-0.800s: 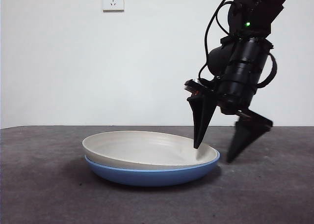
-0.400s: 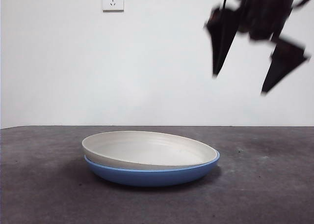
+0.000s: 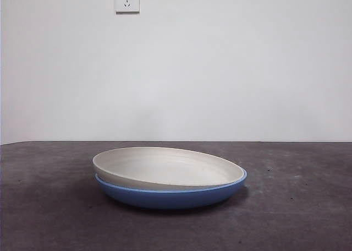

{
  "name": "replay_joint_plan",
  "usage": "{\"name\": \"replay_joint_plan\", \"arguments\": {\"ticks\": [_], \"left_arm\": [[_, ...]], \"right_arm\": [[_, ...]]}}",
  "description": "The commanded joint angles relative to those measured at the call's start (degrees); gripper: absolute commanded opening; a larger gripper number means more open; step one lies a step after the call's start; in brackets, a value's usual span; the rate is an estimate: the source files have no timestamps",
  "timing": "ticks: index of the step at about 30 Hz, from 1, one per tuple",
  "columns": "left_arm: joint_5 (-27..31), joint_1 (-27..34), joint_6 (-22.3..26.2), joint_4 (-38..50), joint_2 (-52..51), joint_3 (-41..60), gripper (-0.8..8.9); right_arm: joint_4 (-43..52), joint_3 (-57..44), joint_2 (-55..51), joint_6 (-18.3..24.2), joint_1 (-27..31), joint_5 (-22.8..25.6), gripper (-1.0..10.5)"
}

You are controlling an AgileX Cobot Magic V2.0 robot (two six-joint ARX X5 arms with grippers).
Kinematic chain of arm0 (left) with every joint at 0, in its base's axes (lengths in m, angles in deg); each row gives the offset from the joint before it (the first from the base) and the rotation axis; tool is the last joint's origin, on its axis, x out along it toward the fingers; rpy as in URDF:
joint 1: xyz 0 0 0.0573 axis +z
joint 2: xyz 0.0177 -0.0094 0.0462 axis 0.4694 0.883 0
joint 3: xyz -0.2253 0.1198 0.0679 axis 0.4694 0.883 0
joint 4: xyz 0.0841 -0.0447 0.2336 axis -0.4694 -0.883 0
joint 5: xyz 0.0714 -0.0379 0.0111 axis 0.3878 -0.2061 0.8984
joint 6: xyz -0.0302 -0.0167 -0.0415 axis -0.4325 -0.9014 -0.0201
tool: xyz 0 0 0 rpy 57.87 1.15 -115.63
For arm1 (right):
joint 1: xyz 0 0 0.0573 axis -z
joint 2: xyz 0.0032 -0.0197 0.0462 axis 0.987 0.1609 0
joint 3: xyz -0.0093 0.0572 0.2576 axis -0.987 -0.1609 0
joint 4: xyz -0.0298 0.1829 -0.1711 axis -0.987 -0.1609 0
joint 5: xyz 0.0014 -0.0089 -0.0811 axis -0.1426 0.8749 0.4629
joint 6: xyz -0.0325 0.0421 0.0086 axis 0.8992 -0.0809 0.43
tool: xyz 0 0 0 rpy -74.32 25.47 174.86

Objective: Pick up the white plate, put it on the blue plate, put it on desk

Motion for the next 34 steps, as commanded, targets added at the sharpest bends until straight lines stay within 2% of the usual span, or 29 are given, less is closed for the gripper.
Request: {"name": "replay_joint_plan", "arguments": {"ticks": [1,4,14,22,24,25,26,27,28,34], "left_arm": [[-0.2,-0.5,-3.5,0.4,0.4,-0.6,6.30],[-0.1,-0.5,-5.4,0.4,0.4,-0.6,6.30],[-0.1,-0.5,-5.8,-0.9,0.4,-0.6,6.26],[-0.1,-0.5,-5.8,-0.9,0.4,-0.6,6.14],[-0.1,-0.5,-5.7,-0.9,0.4,-0.6,4.74],[-0.1,-0.5,-5.7,-0.9,0.4,-0.6,3.39],[-0.1,-0.5,-5.5,-0.9,0.4,-0.6,1.38],[-0.1,-0.5,-5.6,-0.9,0.4,-0.6,-0.19],[-0.1,-0.5,-5.6,-0.8,0.4,-0.6,0.36],[-0.1,-0.5,-5.6,-0.7,0.3,-0.6,0.20]], "right_arm": [[-2.2,1.3,-4.5,-1.8,-2.3,0.3,6.2],[-5.0,1.2,-9.5,-2.5,-4.0,0.3,6.2],[-5.4,-0.5,-25.0,-3.7,-4.5,0.5,6.2],[-5.4,-0.5,-29.4,-3.3,-4.5,0.3,6.1],[-5.4,-0.5,-29.4,-3.3,-4.5,0.3,4.8],[-5.4,-0.5,-29.3,-3.3,-4.5,0.3,3.5],[-5.4,-0.5,-29.3,-3.4,-4.5,0.3,1.3],[-5.4,-0.5,-29.3,-3.6,-4.5,0.5,-0.2],[-5.4,-0.5,-29.3,-3.6,-4.5,0.8,0.2],[-5.4,-0.5,-29.3,-3.5,-4.5,1.7,0.2]]}}
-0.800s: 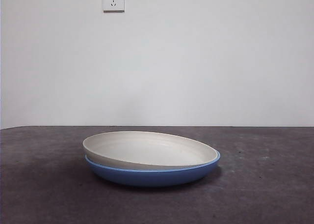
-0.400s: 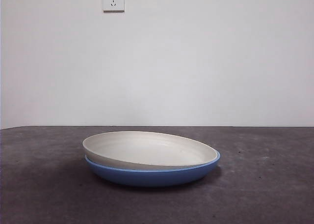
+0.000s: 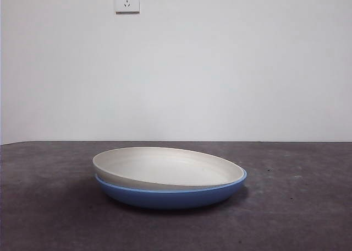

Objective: Pick up the white plate, put it on the blue plate, put it on desk

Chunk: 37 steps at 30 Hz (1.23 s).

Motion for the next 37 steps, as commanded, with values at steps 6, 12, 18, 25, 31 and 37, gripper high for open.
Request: {"name": "replay_joint_plan", "arguments": {"ticks": [6,12,18,25,31,37], "left_arm": [[-0.1,-0.5,-0.3,0.4,0.3,-0.6,0.20],[-0.1,-0.6,-0.3,0.5,0.3,-0.6,0.20],[0.0,3.3,-0.3,0.7,0.1,0.3,0.20],[0.0,15.4,-0.3,11.7,-6.9,13.8,0.20],[0.0,26.1,-0.3,30.4,-18.4,36.3,0.20],[0.1,34.3,1.6,44.2,-29.8,56.2,0.20]], "right_arm": [[-4.0,0.5,0.3,-0.4,-0.5,0.1,0.2],[-3.9,0.5,0.3,-0.4,-0.5,0.1,0.2],[-3.9,0.5,0.3,-0.4,-0.5,0.1,0.2],[-3.9,0.5,0.3,-0.4,-0.5,0.1,0.2],[-3.9,0.6,0.3,-0.4,-0.5,0.1,0.2],[-3.9,0.6,0.3,-0.4,-0.5,0.1,0.2]]}}
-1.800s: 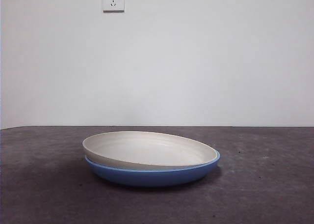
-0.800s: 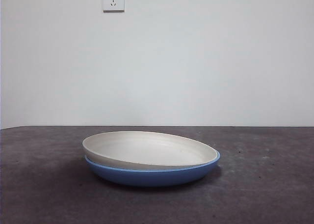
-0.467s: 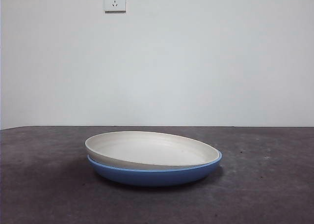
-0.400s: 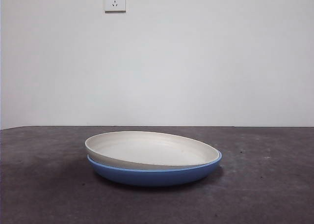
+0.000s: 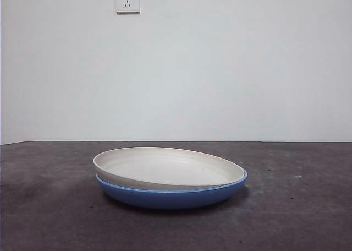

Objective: Pick up the white plate, put it on the blue plate, put it on desk

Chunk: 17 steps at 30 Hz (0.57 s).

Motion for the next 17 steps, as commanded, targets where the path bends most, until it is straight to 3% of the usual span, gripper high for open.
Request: {"name": "replay_joint_plan", "arguments": {"ticks": [1,7,10,17], "left_arm": [[0.5,3.2,1.8,6.9,-4.9,8.4,0.20],[7.8,7.5,-1.1,18.9,-14.7,22.6,0.20],[12.5,8.2,-4.2,20.4,-17.7,26.0,0.20],[21.9,8.9,-5.4,21.6,-20.9,29.2,0.20]], "right_arm": [[-3.9,0.6,0.3,-0.4,-0.5,0.1,0.2],[-4.0,0.6,0.3,-0.4,-0.5,0.1,0.2],[-3.9,0.7,0.3,-0.4,-0.5,0.1,0.2],[-3.9,0.7,0.3,-0.4,-0.5,0.1,0.2]]}}
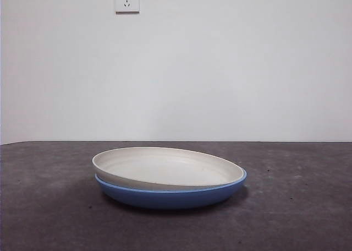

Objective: Pick up the white plate, put it on the blue plate, put it on desk

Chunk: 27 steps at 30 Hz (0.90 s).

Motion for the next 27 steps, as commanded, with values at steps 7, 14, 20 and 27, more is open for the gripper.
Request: {"name": "replay_joint_plan", "arguments": {"ticks": [7,14,20,27], "left_arm": [[5.0,0.0,-1.0,0.9,-1.6,2.1,0.21],[9.0,0.0,-1.9,1.1,-3.4,2.1,0.21],[9.3,0.0,-1.8,1.1,-3.4,2.1,0.20],[7.2,-0.1,-2.7,1.1,-3.4,2.1,0.20]], "right_arm": [[-3.9,0.7,0.3,-0.4,-0.5,0.1,0.2],[-3.9,0.7,0.3,-0.4,-0.5,0.1,0.2],[-3.9,0.7,0.3,-0.4,-0.5,0.1,0.2],[-3.9,0.7,0.3,-0.4,-0.5,0.1,0.2]]}}
